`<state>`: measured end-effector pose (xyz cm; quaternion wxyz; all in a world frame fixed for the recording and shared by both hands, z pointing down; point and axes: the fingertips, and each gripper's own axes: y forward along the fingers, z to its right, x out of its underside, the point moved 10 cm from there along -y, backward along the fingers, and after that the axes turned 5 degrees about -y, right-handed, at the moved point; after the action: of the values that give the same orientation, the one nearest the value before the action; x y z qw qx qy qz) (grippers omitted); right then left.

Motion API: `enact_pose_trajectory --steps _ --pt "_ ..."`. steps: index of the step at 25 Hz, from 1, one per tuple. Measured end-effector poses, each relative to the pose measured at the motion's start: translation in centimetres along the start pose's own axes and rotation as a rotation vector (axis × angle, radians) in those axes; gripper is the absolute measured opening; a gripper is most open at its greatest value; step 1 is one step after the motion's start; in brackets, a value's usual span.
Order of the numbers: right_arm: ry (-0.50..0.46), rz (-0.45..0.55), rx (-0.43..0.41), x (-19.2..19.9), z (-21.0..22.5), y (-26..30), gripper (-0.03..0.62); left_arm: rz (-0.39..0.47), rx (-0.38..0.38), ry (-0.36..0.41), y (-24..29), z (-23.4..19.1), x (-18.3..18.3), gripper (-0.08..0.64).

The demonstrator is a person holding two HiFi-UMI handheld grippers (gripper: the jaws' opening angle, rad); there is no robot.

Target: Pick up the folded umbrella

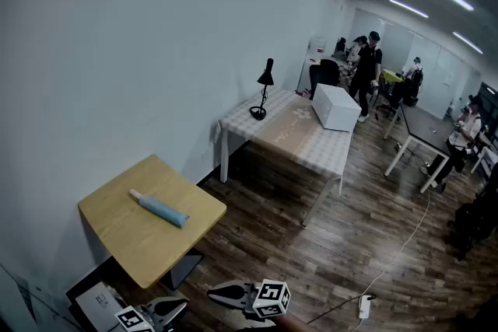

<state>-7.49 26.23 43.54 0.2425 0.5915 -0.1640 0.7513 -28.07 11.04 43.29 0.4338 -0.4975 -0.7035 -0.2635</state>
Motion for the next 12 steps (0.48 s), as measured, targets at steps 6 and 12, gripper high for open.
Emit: enact_pose_trajectory --steps 6,12 --pt "-0.047 0.031 -0.046 -2.3 -0.8 -1.6 0.02 0.024 -0.042 -0.009 1.4 2.3 -0.3 0.011" --pt "-0.007 0.038 -0.055 -1.5 -1.6 -3.3 0.02 0.019 -0.08 0.017 3.5 3.4 -0.6 0.011"
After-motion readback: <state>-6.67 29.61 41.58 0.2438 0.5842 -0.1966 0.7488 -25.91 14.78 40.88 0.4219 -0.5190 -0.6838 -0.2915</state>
